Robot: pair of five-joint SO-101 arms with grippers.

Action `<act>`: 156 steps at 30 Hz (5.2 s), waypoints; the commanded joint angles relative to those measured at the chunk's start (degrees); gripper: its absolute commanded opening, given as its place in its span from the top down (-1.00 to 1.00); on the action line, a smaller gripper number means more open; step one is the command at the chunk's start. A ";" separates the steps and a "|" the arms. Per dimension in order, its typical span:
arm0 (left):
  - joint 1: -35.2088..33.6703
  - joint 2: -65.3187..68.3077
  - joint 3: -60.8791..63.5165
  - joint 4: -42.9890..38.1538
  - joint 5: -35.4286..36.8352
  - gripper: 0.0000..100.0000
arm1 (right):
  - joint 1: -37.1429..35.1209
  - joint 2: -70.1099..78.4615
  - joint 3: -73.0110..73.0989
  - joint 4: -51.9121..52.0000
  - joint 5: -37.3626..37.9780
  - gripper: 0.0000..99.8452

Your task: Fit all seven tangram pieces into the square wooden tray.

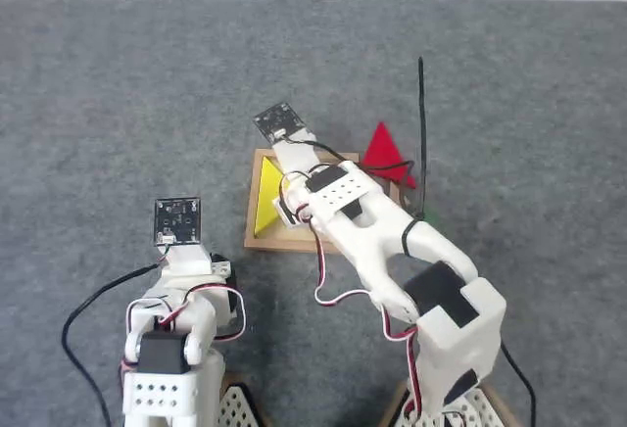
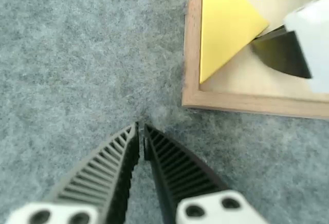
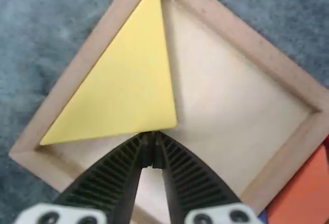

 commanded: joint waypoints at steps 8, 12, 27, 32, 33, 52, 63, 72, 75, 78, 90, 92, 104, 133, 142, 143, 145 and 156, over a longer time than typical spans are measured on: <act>-0.35 -1.14 -0.75 0.09 -0.62 0.97 | -2.59 -1.63 -2.46 1.89 1.14 0.99; -0.35 -1.14 -0.75 0.09 -0.62 0.97 | -1.54 -9.19 0.00 4.79 0.88 0.99; -0.35 -1.14 -0.75 0.09 -0.62 0.97 | 20.18 -34.15 12.57 19.74 12.22 0.98; -0.35 -1.14 -0.75 0.09 -0.62 0.97 | 23.52 -30.11 11.96 19.47 13.89 0.92; -0.35 -1.14 -0.75 0.09 -0.62 0.97 | 23.60 -29.05 11.69 18.86 14.07 0.87; -0.35 -1.14 -0.75 0.09 -0.62 0.97 | 25.01 12.09 -40.53 30.81 14.24 0.45; -0.35 -1.14 -0.75 0.09 -0.62 0.97 | 22.90 19.47 -45.80 31.43 16.09 0.33; -0.35 -1.14 -0.75 0.09 -0.62 0.97 | 20.70 19.12 -45.80 31.96 16.09 0.33; -0.35 -1.14 -0.75 0.09 -0.62 0.97 | 18.77 19.56 -45.80 31.78 16.09 0.33; -0.35 -1.14 -0.75 0.09 -0.62 0.97 | 18.51 19.91 -45.80 31.43 16.09 0.33; -0.35 -1.14 -0.75 0.09 -0.62 0.97 | 24.31 25.63 -45.80 28.26 16.18 0.33; -0.35 -1.14 -0.75 0.09 -0.62 0.97 | 25.71 25.89 -45.80 28.53 16.18 0.34; -0.35 -1.14 -0.75 0.09 -0.62 0.97 | 27.82 24.84 -46.15 29.41 13.63 0.40; -0.35 -1.14 -0.75 0.09 -0.62 0.97 | 27.12 30.64 -52.13 23.96 -4.57 0.33; -0.35 -1.14 -0.75 0.09 -0.62 0.97 | 27.21 30.73 -51.78 28.79 -4.57 0.46; -0.35 -1.14 -0.75 0.09 -0.62 0.97 | 27.12 30.73 -51.78 28.79 -4.57 0.52; -0.35 -1.14 -0.75 0.09 -0.62 0.97 | 26.95 30.64 -51.78 28.79 -4.57 0.61; -0.35 -1.14 -0.75 0.09 -0.62 0.97 | 25.54 28.44 -52.75 34.59 -4.66 0.63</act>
